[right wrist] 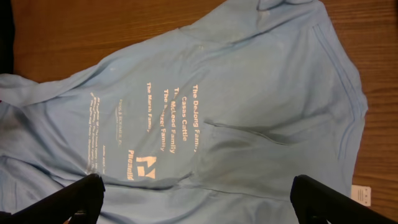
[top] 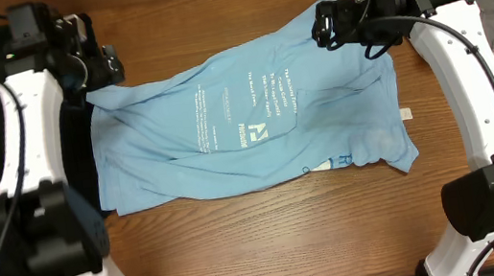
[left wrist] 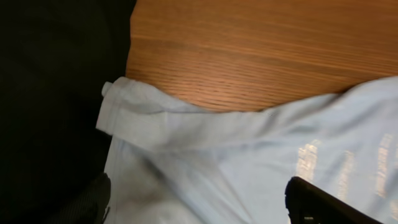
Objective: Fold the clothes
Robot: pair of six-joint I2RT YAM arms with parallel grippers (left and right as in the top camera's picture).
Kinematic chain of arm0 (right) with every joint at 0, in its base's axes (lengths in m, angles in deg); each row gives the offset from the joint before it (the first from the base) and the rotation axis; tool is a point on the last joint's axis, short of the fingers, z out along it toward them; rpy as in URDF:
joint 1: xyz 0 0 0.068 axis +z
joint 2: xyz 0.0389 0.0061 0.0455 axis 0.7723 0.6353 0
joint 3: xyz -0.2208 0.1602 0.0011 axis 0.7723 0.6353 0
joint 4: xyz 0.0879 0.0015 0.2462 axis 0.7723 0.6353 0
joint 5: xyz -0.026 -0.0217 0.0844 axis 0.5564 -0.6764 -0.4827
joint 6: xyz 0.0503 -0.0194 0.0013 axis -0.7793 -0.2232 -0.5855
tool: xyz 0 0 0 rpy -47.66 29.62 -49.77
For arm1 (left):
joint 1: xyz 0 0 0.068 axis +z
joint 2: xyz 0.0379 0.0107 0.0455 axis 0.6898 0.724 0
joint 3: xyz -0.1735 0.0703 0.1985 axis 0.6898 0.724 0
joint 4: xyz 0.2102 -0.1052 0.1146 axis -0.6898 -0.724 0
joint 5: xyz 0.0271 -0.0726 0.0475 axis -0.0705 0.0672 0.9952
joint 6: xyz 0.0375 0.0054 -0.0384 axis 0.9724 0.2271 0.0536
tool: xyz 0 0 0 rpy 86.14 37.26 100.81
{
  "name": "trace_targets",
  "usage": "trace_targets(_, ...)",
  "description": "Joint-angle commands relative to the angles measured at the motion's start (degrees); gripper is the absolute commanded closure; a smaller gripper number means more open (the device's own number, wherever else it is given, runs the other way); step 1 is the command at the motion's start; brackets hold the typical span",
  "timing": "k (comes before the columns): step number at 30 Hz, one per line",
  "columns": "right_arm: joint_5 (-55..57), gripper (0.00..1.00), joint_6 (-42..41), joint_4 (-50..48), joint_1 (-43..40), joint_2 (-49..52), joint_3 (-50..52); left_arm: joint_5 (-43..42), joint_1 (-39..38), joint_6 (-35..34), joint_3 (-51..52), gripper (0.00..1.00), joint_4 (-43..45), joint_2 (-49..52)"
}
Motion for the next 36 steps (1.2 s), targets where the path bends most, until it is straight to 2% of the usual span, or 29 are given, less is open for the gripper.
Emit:
trace_targets(1, 0.74, 0.0, 0.44, 0.35, 0.13, -0.24, -1.49, 4.04, 0.24, -5.2, -0.87, 0.11, 2.54, 3.76)
trace_targets(3, 0.74, 0.0, 0.42, 0.63, 0.13, -0.24, -1.49, 6.82, 0.24, -8.17, -0.87, 0.13, 4.22, 5.31)
trace_targets(7, 0.74, 0.0, 0.42, 0.76, 0.13, -0.24, -1.46, 8.72, 0.26, -7.85, -0.87, 0.12, 7.98, 7.65)
trace_targets(9, 0.74, 0.0, 0.39, 0.74, 0.13, -0.24, -1.46, 8.07, 0.26, -5.03, -0.87, 0.09, 10.51, 8.55)
trace_targets(11, 0.74, 0.01, 0.39, 0.74, 0.13, -0.22, -1.46, 7.69, 0.24, -1.66, -0.87, 0.09, 11.76, 9.38)
trace_targets(24, 0.76, 0.02, 0.42, 1.64, 0.13, -0.22, -1.46, 7.39, 0.79, 11.74, -0.85, 0.14, 8.81, 14.38)
trace_targets(36, 1.03, 0.04, 0.42, 1.31, 0.13, -0.22, -1.44, 7.65, 1.46, 11.82, -2.47, 0.15, 10.16, 15.32)
